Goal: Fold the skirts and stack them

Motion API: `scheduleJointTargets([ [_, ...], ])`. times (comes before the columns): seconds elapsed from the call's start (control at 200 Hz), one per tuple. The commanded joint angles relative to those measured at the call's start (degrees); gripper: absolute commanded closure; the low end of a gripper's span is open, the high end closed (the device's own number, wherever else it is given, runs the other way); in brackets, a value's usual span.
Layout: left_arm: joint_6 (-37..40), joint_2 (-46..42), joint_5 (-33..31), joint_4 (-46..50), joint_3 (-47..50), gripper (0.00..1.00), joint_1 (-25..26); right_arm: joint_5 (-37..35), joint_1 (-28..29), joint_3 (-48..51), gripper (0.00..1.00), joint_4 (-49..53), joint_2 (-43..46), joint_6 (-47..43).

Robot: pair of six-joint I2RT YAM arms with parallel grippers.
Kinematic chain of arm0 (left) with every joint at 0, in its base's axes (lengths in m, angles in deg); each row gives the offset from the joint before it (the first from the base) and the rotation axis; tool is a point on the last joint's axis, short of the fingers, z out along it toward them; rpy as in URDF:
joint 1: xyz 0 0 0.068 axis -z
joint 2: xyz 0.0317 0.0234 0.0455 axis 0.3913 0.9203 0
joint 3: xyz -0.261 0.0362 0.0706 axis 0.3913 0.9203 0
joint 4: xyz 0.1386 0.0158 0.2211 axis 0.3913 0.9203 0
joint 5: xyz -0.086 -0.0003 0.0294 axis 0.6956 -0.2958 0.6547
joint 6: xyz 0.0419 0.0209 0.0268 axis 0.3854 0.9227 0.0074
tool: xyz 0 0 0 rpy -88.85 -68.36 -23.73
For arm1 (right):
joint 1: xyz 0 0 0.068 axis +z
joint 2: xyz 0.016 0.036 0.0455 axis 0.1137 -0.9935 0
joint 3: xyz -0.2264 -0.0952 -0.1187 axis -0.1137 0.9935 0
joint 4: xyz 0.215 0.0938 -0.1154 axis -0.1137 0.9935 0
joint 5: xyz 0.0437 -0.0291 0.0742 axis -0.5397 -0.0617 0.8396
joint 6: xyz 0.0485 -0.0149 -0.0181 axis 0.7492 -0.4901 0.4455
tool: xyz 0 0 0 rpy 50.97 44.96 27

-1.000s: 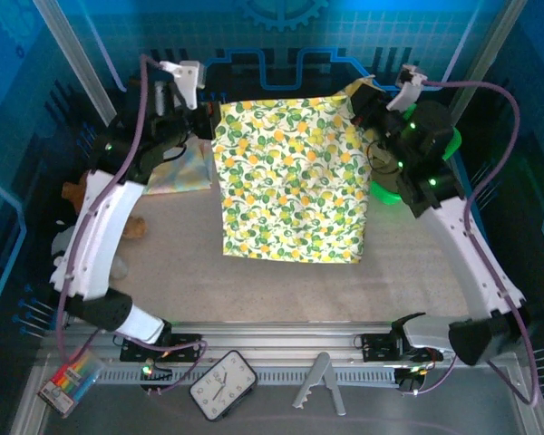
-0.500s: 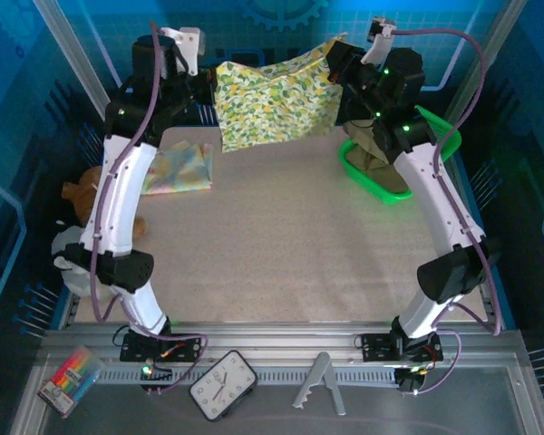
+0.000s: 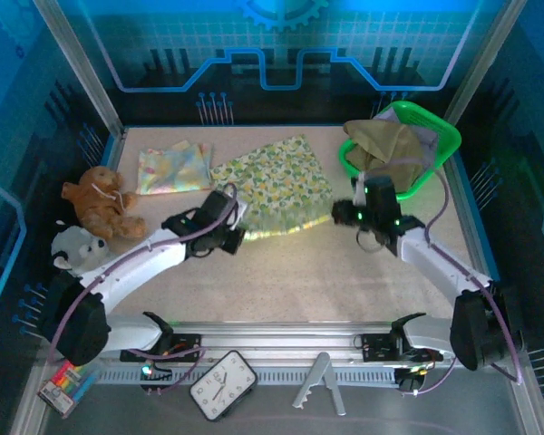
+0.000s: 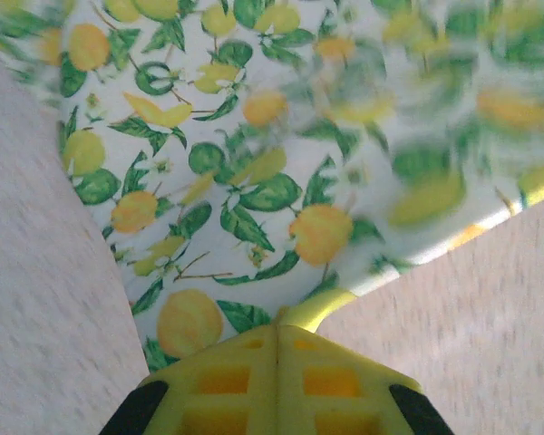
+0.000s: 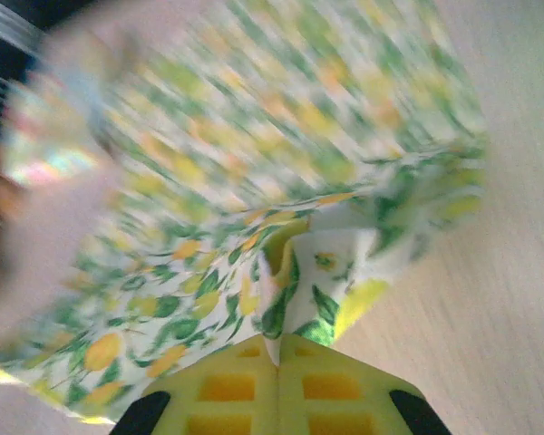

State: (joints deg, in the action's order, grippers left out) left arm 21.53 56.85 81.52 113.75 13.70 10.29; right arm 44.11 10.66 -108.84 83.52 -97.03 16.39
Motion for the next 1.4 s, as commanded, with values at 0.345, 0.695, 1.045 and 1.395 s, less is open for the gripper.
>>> scheduleJointTargets([
  [0.345,-13.6,-16.5,21.5,-10.4,5.3,0.01,-0.5,-9.0,-0.3,11.2,0.30,15.3,20.0,2.4],
  [0.695,-24.4,10.8,7.2,-7.5,-12.2,0.01,-8.1,-0.2,1.9,5.4,0.00,8.0,12.8,0.7],
  [1.045,-27.5,44.2,7.7,1.0,-40.4,0.01,-13.6,7.7,9.1,-3.4,0.00,12.8,-11.5,1.1],
  [1.395,-27.9,59.2,16.9,-0.2,-47.6,0.01,-15.4,8.8,10.2,-2.0,0.00,18.1,-20.5,6.3],
])
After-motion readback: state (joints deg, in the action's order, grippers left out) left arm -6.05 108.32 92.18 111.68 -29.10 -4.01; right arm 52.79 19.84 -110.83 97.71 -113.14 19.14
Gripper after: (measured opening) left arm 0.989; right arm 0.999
